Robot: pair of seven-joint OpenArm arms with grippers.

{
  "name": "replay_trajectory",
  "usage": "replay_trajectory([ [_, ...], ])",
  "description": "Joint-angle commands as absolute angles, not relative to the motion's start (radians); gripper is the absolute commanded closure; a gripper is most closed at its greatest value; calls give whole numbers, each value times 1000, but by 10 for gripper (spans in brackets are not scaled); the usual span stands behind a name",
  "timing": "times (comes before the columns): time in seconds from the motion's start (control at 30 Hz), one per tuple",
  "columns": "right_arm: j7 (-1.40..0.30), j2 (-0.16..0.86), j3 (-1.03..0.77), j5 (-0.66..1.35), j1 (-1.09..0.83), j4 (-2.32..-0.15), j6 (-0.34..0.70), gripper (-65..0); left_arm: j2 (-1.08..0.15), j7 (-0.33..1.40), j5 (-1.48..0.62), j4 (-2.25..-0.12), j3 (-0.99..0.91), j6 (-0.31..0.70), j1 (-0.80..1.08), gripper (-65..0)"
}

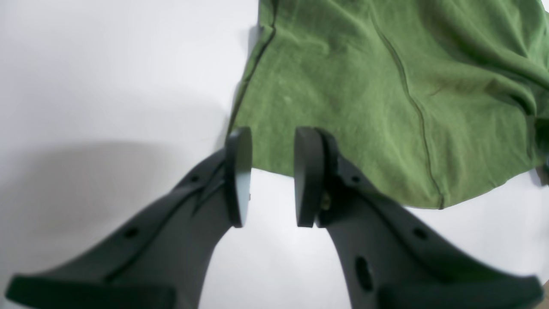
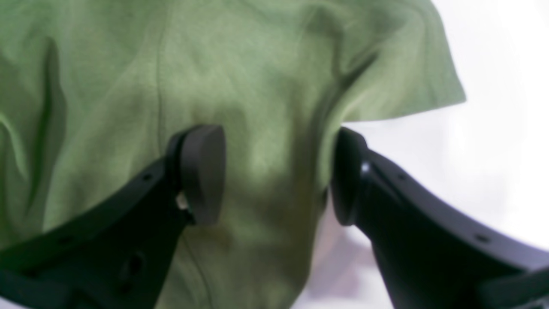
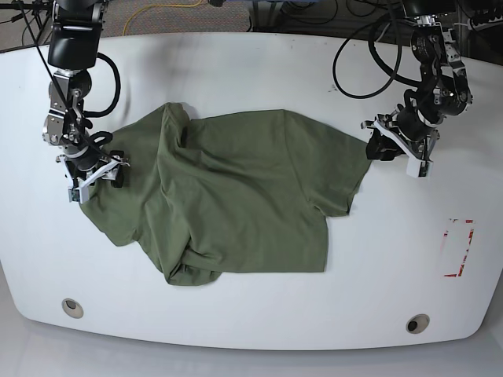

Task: Fold the T-shirt properly
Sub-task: 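Reposition the left gripper along the shirt's shoulder edge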

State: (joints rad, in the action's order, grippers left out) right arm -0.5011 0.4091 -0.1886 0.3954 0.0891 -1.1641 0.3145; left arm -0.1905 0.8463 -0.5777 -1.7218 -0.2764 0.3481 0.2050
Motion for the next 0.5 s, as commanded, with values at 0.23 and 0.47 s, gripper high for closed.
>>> replay_trajectory([
  [0.23,-499,366,-209,392,88,-1173,309,-350,-248,843,-584,-1733,-277,351,188,-160],
  [0.47,-499,366,-208,397,88,-1173,309,-350,-249,843,-585,-1735,-277,351,188,-160],
])
